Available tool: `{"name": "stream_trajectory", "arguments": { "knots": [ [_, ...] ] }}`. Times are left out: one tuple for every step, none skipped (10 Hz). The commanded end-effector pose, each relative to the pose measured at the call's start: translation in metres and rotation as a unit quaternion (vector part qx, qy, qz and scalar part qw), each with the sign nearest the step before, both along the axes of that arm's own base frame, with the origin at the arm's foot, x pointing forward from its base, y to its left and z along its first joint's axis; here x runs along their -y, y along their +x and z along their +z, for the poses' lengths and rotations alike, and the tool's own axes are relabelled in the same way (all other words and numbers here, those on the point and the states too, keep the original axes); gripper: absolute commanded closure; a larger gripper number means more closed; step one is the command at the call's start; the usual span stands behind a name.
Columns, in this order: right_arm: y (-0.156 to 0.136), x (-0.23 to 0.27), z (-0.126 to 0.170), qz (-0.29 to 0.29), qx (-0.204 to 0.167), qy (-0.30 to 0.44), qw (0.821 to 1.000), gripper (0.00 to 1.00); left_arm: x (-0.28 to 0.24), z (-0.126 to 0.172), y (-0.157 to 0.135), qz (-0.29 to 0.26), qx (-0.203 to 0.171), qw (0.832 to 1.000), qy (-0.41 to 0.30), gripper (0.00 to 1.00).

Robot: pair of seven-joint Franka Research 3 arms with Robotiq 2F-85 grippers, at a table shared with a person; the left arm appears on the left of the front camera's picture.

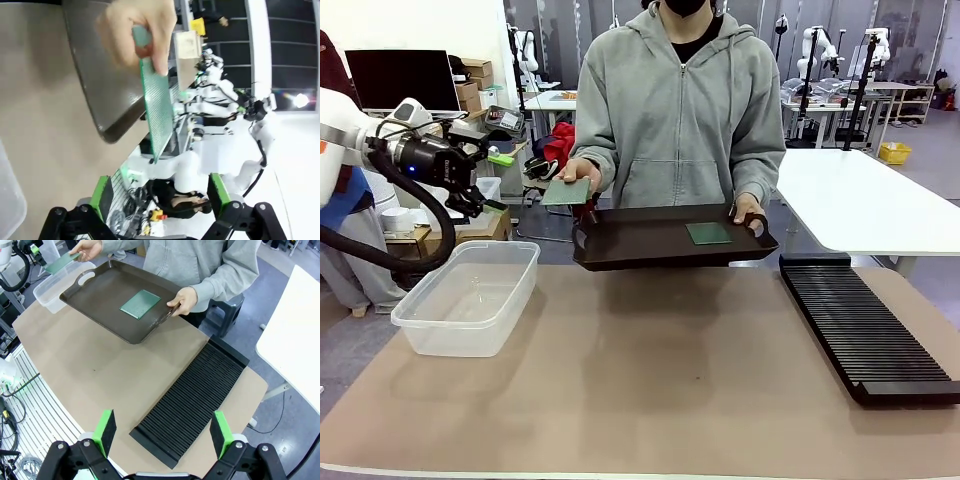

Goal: Sort PCBs into racks and boxes based on the side picked up.
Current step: Pick up the Blank PCB handed by the Human.

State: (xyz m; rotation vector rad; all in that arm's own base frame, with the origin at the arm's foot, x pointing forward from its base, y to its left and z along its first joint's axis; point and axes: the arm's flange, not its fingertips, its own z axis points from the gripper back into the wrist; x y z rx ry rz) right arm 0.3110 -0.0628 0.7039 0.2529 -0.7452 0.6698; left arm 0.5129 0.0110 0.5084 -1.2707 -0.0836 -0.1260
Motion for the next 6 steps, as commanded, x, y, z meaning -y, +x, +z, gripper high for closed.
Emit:
{"name": "stream_trajectory", "arguments": {
  "knots": [
    [-0.001,-0.002,-0.001,-0.002,0.000,0.002,1.000,0.00,0.008,-0.004,0.011,-0.009,-0.007,0.999,-0.042,0.00],
    [-0.001,-0.002,-0.001,-0.002,0.000,0.002,1.000,0.00,0.013,-0.009,0.016,-0.012,-0.004,0.998,-0.058,0.00],
    [-0.001,-0.002,-0.001,-0.002,0.000,0.002,1.000,0.00,0.020,-0.015,0.021,-0.022,-0.014,0.997,-0.073,0.00],
    [-0.001,-0.002,-0.001,-0.002,0.000,0.002,1.000,0.00,0.022,-0.020,0.025,-0.024,-0.009,0.997,-0.067,0.00],
    [-0.001,-0.002,-0.001,-0.002,0.000,0.002,1.000,0.00,0.018,-0.017,0.023,-0.050,-0.007,0.997,-0.061,0.00],
    [-0.001,-0.002,-0.001,-0.002,0.000,0.002,1.000,0.00,0.026,-0.020,0.018,-0.015,-0.019,0.998,-0.053,0.00]
  ]
}}
